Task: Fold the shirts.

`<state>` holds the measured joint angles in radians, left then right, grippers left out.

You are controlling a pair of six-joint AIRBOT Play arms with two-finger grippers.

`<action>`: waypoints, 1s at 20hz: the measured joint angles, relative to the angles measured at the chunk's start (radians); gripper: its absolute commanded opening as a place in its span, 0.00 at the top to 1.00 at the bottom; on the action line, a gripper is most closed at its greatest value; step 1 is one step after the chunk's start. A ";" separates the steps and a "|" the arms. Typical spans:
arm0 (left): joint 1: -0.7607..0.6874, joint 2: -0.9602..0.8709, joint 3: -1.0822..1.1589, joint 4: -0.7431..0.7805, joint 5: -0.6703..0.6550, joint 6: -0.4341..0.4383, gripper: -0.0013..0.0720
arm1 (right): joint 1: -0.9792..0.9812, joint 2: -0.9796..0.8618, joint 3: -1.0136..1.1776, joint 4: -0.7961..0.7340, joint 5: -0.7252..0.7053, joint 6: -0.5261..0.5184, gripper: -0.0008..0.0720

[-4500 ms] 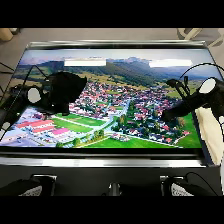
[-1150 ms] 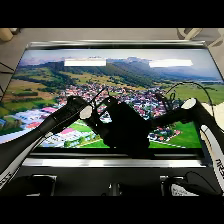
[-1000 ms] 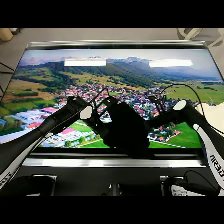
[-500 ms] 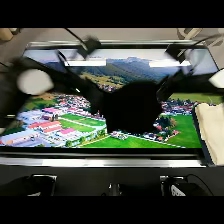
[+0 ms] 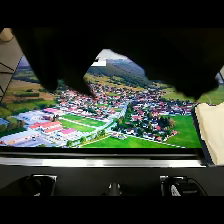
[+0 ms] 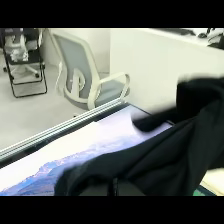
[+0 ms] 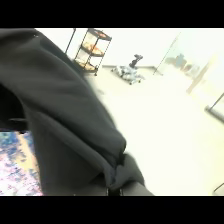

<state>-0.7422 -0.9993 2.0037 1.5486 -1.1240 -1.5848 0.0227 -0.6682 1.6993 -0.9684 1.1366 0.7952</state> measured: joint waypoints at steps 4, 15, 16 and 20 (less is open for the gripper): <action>-0.009 0.000 -0.056 0.087 0.003 -0.010 0.94 | 0.000 -0.058 0.009 -0.042 0.169 0.057 0.96; 0.119 -0.402 -0.455 0.130 0.097 -0.097 0.94 | 0.000 -0.431 -0.610 -0.109 0.111 0.194 0.96; 0.124 -0.457 -0.469 0.100 0.112 -0.109 0.87 | 0.000 -0.468 -0.654 -0.087 0.047 0.200 0.96; 0.144 -0.585 -0.484 -0.009 0.132 -0.133 0.16 | -0.013 -0.566 -0.721 0.002 -0.142 0.187 0.14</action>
<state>-0.5980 -1.5845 1.5192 1.5394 -0.9920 -1.7176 0.0101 -1.2346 0.9787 -0.9668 0.9943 0.9821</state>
